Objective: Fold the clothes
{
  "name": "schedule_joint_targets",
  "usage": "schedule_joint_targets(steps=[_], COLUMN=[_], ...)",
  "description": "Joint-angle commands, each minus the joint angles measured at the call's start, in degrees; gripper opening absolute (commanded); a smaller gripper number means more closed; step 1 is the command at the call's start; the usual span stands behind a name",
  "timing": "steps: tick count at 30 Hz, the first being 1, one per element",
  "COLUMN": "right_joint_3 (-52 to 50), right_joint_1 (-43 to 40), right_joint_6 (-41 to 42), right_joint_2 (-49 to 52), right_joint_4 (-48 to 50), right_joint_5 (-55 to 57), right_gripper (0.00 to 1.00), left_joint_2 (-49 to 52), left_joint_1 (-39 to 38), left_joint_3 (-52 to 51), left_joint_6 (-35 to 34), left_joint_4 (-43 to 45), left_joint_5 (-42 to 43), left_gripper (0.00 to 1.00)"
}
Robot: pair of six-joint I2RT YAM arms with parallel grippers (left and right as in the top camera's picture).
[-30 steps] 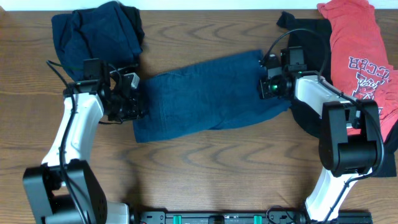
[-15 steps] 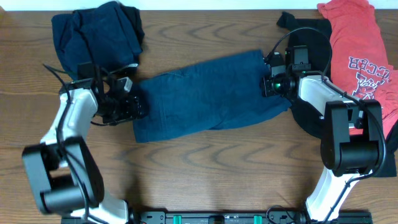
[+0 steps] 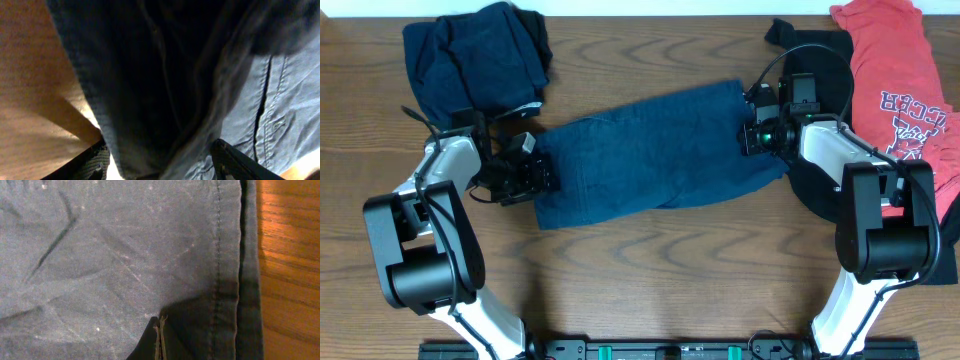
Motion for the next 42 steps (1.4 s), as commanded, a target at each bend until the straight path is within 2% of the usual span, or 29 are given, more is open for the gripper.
schedule_joint_targets(steps=[1, 3, 5, 7, 8, 9, 15, 20, 26, 30, 38, 42], right_joint_3=[0.0, 0.0, 0.0, 0.0, 0.0, 0.0, 0.02, 0.02, 0.02, 0.02, 0.92, 2.21], right_joint_1=[-0.39, -0.39, -0.39, -0.39, -0.39, -0.39, -0.35, -0.31, -0.28, -0.24, -0.17, 0.7], right_joint_6=[0.52, 0.52, 0.52, 0.52, 0.52, 0.52, 0.48, 0.55, 0.52, 0.52, 1.03, 3.48], right_joint_2=[0.57, 0.57, 0.57, 0.57, 0.57, 0.57, 0.57, 0.57, 0.57, 0.57, 0.5, 0.5], right_joint_4=[0.11, 0.04, -0.11, -0.15, -0.15, -0.13, -0.5, -1.7, -4.87, -4.74, -0.68, 4.17], right_joint_5=[-0.66, -0.66, -0.66, -0.66, -0.7, -1.03, -2.8, -5.84, -6.03, -7.19, -16.44, -25.11], right_gripper=[0.01, 0.01, 0.01, 0.01, 0.01, 0.01, 0.01, 0.01, 0.01, 0.01, 0.01, 0.01], left_joint_2=[4.07, 4.9, 5.25, 5.25, 5.2, 5.18, 2.62, -5.07, -17.09, -22.27, -22.8, -22.8], left_joint_1=[-0.11, -0.11, -0.11, -0.11, -0.11, -0.09, 0.15, 1.64, 3.48, 3.78, 3.63, 2.89], left_joint_3=[0.39, 0.39, 0.39, 0.42, 0.42, 0.46, 0.52, 0.52, 0.52, 0.52, 0.5, 0.5], left_joint_6=[1.18, 1.18, 1.18, 1.16, 1.09, 0.9, -0.57, -0.63, -6.25, -6.64, -6.64, -6.64], left_joint_4=[0.81, 1.01, 1.27, 1.75, 2.01, 2.23, 2.21, 0.87, 1.18, 0.72, -0.98, -0.76], left_joint_5=[0.79, 2.29, 3.45, 4.9, 5.57, 6.47, 8.07, 7.82, -2.25, -4.44, -4.44, -4.44], left_gripper=[0.68, 0.67, 0.56, 0.34, 0.13, 0.06, 0.06, 0.06, 0.06, 0.06, 0.06, 0.06])
